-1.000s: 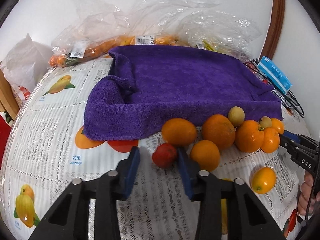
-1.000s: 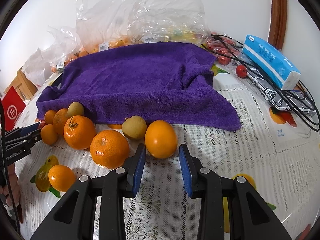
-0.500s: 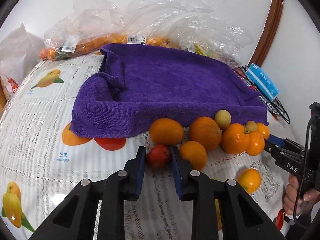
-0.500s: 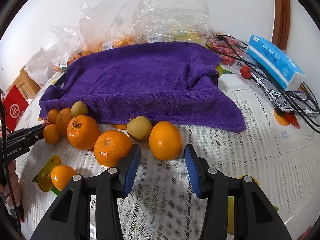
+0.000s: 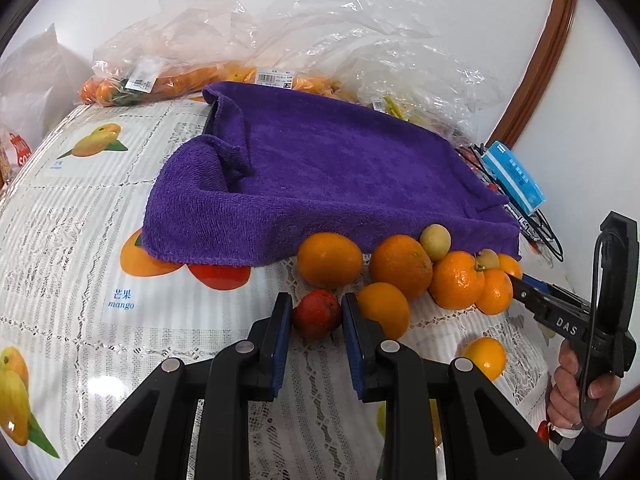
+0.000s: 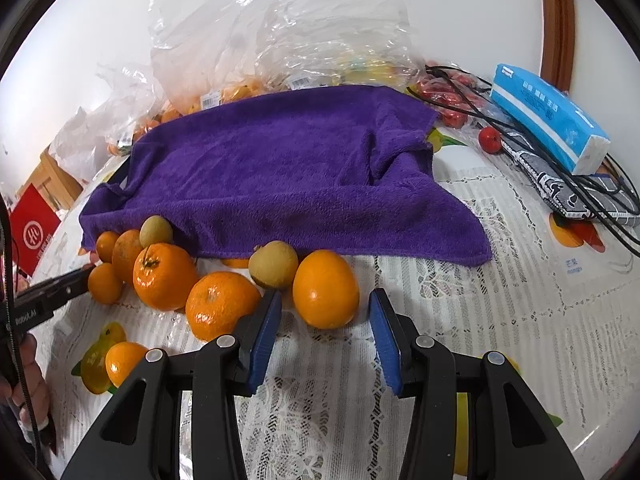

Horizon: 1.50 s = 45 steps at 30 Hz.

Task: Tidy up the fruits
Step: 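Close right tool on the mandarin while left tool closes on the red tomato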

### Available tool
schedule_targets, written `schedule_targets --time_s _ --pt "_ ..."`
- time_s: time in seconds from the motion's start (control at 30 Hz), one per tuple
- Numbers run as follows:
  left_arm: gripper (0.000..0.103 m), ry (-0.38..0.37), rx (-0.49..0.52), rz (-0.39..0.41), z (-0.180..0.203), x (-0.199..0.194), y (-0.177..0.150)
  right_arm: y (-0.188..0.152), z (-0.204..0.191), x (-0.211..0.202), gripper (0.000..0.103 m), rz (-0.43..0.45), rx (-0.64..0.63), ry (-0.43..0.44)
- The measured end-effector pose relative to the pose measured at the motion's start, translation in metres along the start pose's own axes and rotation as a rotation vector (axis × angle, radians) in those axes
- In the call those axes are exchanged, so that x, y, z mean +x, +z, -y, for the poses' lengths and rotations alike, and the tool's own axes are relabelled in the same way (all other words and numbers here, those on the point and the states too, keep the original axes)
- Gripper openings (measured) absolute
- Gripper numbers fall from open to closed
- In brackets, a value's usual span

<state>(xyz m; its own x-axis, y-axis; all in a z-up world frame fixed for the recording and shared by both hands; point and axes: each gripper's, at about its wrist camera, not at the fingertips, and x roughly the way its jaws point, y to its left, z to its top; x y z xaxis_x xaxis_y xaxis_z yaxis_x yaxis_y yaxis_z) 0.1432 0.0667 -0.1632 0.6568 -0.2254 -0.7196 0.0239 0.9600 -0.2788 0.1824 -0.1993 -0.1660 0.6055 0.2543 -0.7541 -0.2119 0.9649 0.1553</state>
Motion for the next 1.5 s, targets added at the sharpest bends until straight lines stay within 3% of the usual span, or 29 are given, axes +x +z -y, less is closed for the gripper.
schedule_targets --time_s 0.07,0.43,0.6,0.8,0.87,1.0,1.13,1.3,1.5 --pt "0.024 0.000 -0.003 0.001 0.000 0.000 0.000 0.000 0.002 0.000 0.033 0.004 0.016 -0.011" --pt "0.024 0.040 0.010 0.041 0.001 -0.021 -0.001 -0.006 0.012 -0.012 0.033 0.027 0.063 -0.021" --pt "0.024 0.032 0.032 0.097 0.005 -0.046 0.010 -0.006 0.010 -0.025 0.033 0.033 0.081 -0.002" --pt "0.024 0.052 0.027 0.105 0.010 -0.054 0.027 0.006 -0.005 -0.048 0.032 0.086 0.058 0.004" --pt "0.024 0.047 0.011 0.118 0.009 -0.057 0.033 0.012 -0.011 -0.057 0.015 0.111 0.043 0.006" --pt "0.024 0.029 -0.002 0.134 0.010 -0.058 0.041 0.027 -0.020 -0.066 0.015 0.145 0.037 0.032" --pt "0.024 0.034 0.000 0.122 0.011 -0.052 0.041 0.028 -0.033 -0.051 0.015 0.116 -0.021 0.004" --pt "0.024 0.040 -0.016 0.099 0.003 -0.047 0.035 0.000 -0.022 -0.027 0.015 0.009 0.027 0.034" --pt "0.024 0.030 -0.015 0.096 0.005 -0.050 0.030 -0.017 -0.010 -0.028 0.019 0.004 0.068 0.045"
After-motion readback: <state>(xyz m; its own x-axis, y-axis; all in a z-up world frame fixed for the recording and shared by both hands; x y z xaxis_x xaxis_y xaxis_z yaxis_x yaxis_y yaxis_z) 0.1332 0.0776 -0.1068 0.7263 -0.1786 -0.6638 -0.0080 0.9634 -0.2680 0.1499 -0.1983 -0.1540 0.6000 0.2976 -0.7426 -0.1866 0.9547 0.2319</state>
